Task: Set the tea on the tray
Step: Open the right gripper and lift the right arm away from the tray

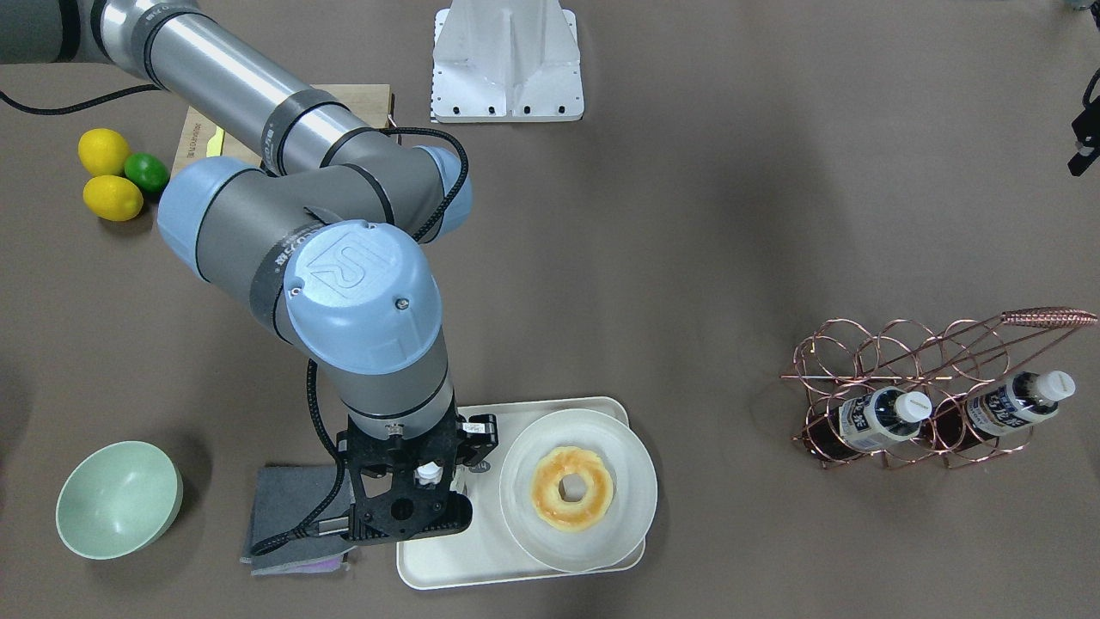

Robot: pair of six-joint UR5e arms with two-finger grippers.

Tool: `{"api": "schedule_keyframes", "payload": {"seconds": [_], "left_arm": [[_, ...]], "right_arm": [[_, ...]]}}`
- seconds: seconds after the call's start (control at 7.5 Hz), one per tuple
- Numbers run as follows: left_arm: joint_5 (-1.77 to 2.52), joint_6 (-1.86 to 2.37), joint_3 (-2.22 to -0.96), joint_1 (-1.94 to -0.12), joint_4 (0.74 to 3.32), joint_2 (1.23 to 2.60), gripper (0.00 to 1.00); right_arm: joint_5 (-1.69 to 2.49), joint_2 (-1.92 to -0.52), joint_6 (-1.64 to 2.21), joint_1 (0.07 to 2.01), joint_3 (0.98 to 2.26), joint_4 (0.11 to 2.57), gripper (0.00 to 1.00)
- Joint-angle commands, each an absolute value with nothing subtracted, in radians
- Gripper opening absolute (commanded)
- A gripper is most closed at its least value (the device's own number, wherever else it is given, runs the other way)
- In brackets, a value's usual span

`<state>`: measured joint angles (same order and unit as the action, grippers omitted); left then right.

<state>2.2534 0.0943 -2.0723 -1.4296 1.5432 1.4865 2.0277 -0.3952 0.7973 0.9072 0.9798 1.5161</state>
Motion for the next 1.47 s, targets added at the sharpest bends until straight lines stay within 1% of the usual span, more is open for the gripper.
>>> {"api": "schedule_keyframes", "payload": {"seconds": [0.0,0.13,0.27,0.53,0.67,0.8,0.93,1.07,1.2,1.33], "left_arm": [[2.253,0.095,-2.071,-1.428,1.543,1.488,0.97],[2.255,0.104,-2.069,-1.428,1.54,1.489,0.97],[2.253,0.107,-2.062,-1.427,1.539,1.489,0.97],[2.255,0.106,-2.06,-1.434,1.536,1.483,0.97],[2.273,0.106,-2.062,-1.449,1.536,1.464,0.97],[2.311,0.103,-2.059,-1.474,1.532,1.462,0.97],[2.316,0.101,-2.057,-1.48,1.531,1.462,0.97],[2.318,0.098,-2.051,-1.491,1.531,1.462,0.97],[2.319,0.095,-2.028,-1.499,1.537,1.447,0.97],[2.319,0.094,-2.016,-1.499,1.545,1.404,0.97]], "right_arm": [[2.037,-0.396,0.787,0.911,1.005,1.52,1.0],[2.081,-0.431,0.782,0.932,1.059,1.541,1.0],[2.138,-0.493,0.757,0.974,1.162,1.589,1.0],[2.169,-0.567,0.532,1.075,1.347,1.841,1.0],[2.184,-0.718,0.415,1.121,1.512,1.885,1.0],[2.263,-0.893,0.303,1.194,1.632,1.884,1.0],[2.314,-1.043,0.172,1.283,1.714,1.888,1.0],[2.345,-1.18,0.037,1.372,1.756,1.887,1.0],[2.37,-1.278,-0.097,1.432,1.775,1.888,1.0],[2.368,-1.352,-0.2,1.486,1.772,1.888,1.0]]}}
